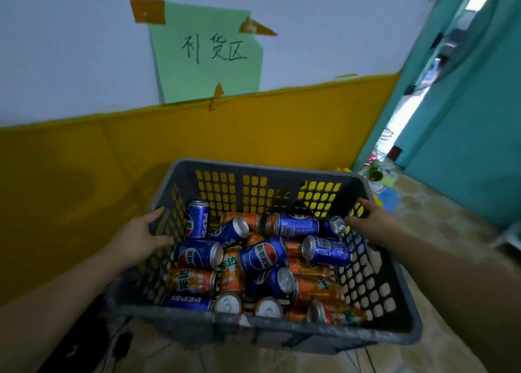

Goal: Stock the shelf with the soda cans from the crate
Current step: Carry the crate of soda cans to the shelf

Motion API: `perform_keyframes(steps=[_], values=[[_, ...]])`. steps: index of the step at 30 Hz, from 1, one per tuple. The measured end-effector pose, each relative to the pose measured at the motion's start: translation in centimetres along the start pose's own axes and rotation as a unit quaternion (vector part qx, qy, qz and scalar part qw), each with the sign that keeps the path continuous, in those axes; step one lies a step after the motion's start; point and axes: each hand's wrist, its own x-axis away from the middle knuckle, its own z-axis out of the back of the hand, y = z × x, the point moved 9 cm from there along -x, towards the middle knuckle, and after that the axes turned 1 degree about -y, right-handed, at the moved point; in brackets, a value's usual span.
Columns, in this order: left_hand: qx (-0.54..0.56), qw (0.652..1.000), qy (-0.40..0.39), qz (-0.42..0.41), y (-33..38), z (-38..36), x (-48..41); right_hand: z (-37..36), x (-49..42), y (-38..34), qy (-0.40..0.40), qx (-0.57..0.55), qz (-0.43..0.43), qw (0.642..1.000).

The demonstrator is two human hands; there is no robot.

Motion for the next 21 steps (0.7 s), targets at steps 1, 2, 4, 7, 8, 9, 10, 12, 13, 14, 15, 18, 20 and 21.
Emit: perform_keyframes(steps=[1, 2, 4, 7, 8, 9, 10, 12, 13, 14, 15, 18, 20, 21], values=[[-0.014, 1.0, -0.01, -0.011, 1.5, -0.8, 0.2, 1.1, 0.8, 1.8, 0.009, -0.008, -0.013, 1.0], [-0.027, 0.999, -0.021, -0.024, 3.1, -1.7, 0.5, 2.2, 1.7, 3.7, 0.019, -0.011, -0.024, 0.999], [-0.045, 0.997, -0.041, -0.047, 6.1, -4.1, 1.0, 4.1, 3.5, 7.7, 0.035, -0.027, -0.049, 0.998], [-0.062, 0.993, -0.066, -0.076, 10.3, -8.6, 1.8, 7.2, 6.6, 14.4, 0.052, -0.048, -0.096, 0.993], [-0.061, 0.992, -0.073, -0.086, 11.8, -10.3, 2.2, 8.2, 7.7, 16.8, 0.06, -0.053, -0.114, 0.99], [-0.064, 0.99, -0.082, -0.098, 13.4, -12.1, 2.6, 9.2, 8.8, 19.2, 0.066, -0.06, -0.133, 0.987], [-0.073, 0.987, -0.091, -0.109, 14.9, -14.1, 3.0, 10.2, 9.9, 21.7, 0.07, -0.061, -0.152, 0.984], [-0.087, 0.982, -0.109, -0.127, 17.7, -18.0, 4.1, 12.2, 12.0, 26.2, 0.079, -0.054, -0.177, 0.979], [-0.086, 0.98, -0.118, -0.135, 19.1, -20.0, 4.7, 13.2, 13.0, 28.4, 0.086, -0.056, -0.189, 0.977], [-0.085, 0.978, -0.129, -0.144, 20.6, -21.9, 5.2, 14.1, 13.9, 30.5, 0.093, -0.059, -0.201, 0.973], [-0.082, 0.975, -0.141, -0.152, 22.0, -23.9, 5.7, 14.9, 14.7, 32.8, 0.097, -0.061, -0.215, 0.97], [-0.076, 0.967, -0.184, -0.161, 26.0, -30.0, 7.2, 16.8, 17.2, 38.8, 0.101, -0.065, -0.254, 0.96], [-0.081, 0.961, -0.203, -0.172, 28.6, -33.7, 8.1, 17.9, 18.8, 42.6, 0.112, -0.071, -0.288, 0.948], [-0.091, 0.955, -0.215, -0.185, 30.2, -35.5, 8.5, 18.3, 19.7, 44.4, 0.117, -0.08, -0.307, 0.941]])
